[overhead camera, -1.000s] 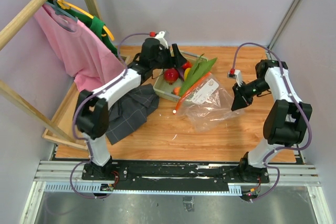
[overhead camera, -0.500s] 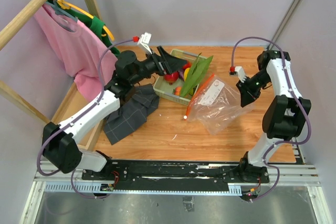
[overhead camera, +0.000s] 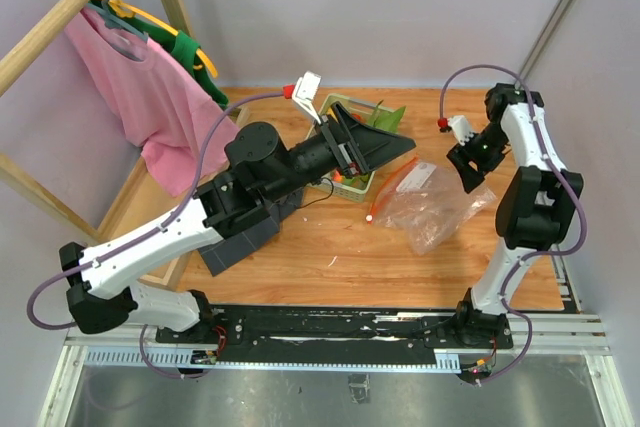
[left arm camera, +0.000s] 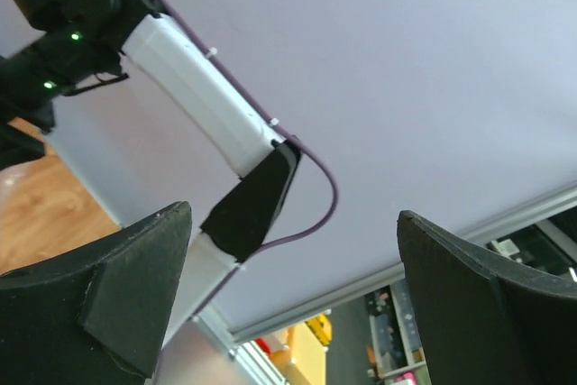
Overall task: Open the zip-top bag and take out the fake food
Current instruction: Reset both arms
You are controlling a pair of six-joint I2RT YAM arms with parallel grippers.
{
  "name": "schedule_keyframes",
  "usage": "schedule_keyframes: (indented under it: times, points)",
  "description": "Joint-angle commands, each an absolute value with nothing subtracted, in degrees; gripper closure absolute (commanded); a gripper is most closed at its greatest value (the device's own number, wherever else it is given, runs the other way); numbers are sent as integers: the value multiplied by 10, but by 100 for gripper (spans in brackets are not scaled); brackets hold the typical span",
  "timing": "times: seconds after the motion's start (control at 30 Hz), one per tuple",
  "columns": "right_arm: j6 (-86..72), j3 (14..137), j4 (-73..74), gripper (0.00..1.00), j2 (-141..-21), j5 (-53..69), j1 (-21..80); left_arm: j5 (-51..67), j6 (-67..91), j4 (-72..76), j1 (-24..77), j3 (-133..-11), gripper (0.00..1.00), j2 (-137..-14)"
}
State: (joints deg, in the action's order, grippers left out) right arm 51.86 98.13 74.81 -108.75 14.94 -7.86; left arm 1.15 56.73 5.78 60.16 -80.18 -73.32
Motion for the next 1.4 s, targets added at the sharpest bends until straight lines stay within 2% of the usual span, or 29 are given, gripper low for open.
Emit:
schedule_keyframes:
  times: [0.0, 0.03, 0.07, 0.33, 0.53, 0.73, 0.97, 1.07, 1.37]
  points:
    - [465, 958, 658, 24, -1030, 154, -70, -68, 616, 7, 646, -846, 1, -732]
    - [458, 952, 642, 4, -1014, 163, -71, -78, 619, 3, 657, -854, 1, -734]
    - [443, 944, 625, 1, -997, 174, -71, -88, 623, 0, 669, -860, 1, -737]
    - [342, 828, 475, 2, -829, 338, -70, -124, 646, -6, 719, -881, 1, -748]
    - [278, 739, 377, 1, -730, 396, -72, -153, 645, 33, 719, -833, 1, -710]
    - [219, 688, 321, 1, -668, 414, -100, -148, 643, 32, 719, -836, 1, -713]
    - [142, 670, 279, 2, -639, 503, -152, -135, 601, 1, 719, -840, 1, -692]
    - [108, 680, 279, 2, -634, 506, -159, -148, 545, -52, 719, -854, 1, -679]
    - [96, 702, 265, 2, -595, 516, -164, -272, 218, -65, 686, -737, 1, -581]
